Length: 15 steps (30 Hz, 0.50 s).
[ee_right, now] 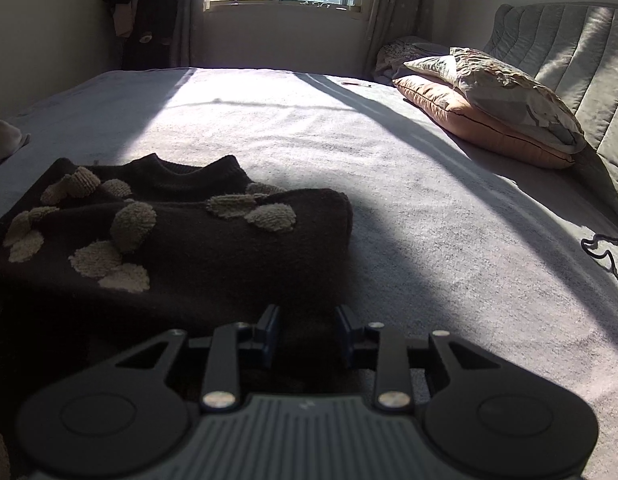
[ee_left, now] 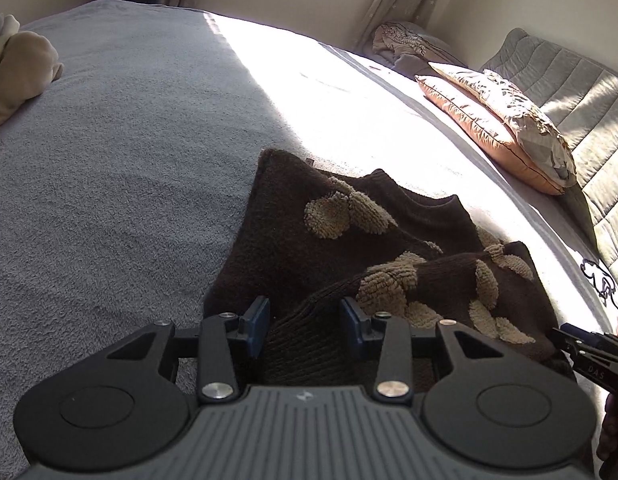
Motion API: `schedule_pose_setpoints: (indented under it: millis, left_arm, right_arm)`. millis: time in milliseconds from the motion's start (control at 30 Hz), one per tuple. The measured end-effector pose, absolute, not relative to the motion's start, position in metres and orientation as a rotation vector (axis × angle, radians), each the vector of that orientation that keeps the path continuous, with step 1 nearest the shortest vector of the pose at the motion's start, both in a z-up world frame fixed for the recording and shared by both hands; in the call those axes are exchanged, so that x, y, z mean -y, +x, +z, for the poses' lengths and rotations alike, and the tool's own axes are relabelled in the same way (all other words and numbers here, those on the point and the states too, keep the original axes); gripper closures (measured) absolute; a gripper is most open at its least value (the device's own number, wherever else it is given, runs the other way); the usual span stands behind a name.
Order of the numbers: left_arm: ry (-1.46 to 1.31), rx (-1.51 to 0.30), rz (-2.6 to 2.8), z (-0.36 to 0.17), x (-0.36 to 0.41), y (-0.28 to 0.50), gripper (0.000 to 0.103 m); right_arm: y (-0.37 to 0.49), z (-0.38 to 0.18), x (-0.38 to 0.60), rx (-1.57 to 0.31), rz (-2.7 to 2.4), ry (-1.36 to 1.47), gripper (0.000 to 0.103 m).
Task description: Fold clothes
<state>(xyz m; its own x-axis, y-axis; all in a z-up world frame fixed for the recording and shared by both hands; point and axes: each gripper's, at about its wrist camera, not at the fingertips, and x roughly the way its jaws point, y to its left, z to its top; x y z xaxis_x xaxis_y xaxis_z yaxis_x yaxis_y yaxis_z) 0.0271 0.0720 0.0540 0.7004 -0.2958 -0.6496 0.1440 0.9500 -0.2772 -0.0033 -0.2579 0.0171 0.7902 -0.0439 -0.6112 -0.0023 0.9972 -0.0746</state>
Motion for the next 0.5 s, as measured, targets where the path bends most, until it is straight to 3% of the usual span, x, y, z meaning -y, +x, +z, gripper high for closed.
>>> schedule_pose_setpoints:
  millis: [233, 500]
  left_arm:
    - [-0.103, -0.738, -0.303, 0.057, -0.058, 0.028, 0.057]
    - [-0.124, -0.725, -0.317, 0.055, -0.070, 0.034, 0.057]
  right_arm:
    - [0.011, 0.034, 0.295, -0.631, -0.068, 0.074, 0.066]
    - [0.098, 0.043, 0.317, -0.686, -0.037, 0.174, 0.059]
